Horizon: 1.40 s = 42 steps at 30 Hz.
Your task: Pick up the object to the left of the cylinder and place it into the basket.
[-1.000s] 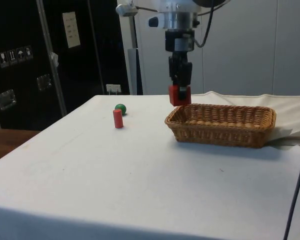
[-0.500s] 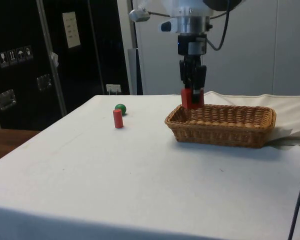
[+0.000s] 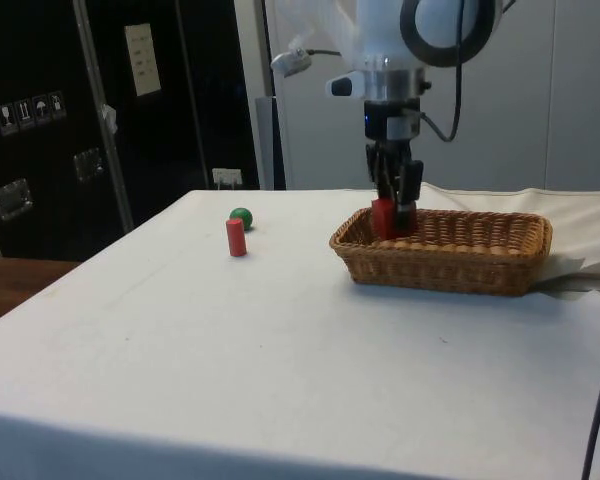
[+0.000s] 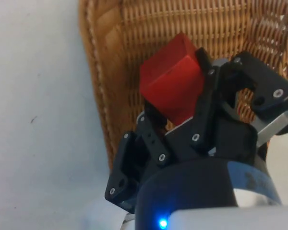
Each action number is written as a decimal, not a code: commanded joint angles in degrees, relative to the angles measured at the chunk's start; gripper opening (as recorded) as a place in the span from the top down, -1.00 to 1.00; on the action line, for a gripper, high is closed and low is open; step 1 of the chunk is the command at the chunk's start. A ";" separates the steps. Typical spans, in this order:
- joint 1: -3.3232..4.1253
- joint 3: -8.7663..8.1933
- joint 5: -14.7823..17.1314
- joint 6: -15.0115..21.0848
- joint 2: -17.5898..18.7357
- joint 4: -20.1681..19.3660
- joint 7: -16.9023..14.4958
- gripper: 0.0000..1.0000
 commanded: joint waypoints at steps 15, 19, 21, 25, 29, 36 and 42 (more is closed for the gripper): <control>0.06 -1.03 0.63 6.02 6.19 -0.57 -3.55 0.98; 0.34 -0.80 0.23 6.30 6.76 -0.34 -2.69 0.94; 0.40 -0.80 0.11 6.25 6.82 -0.29 -2.46 0.65; 0.52 -0.80 -0.06 6.25 6.93 -0.23 -2.18 -0.12; 0.63 -0.80 -0.11 6.19 6.99 -0.17 -2.01 -0.96; 0.69 -0.86 -0.17 6.19 6.99 -0.17 -1.95 -1.00; 0.97 -0.63 -0.29 5.04 5.84 1.32 -1.55 -1.00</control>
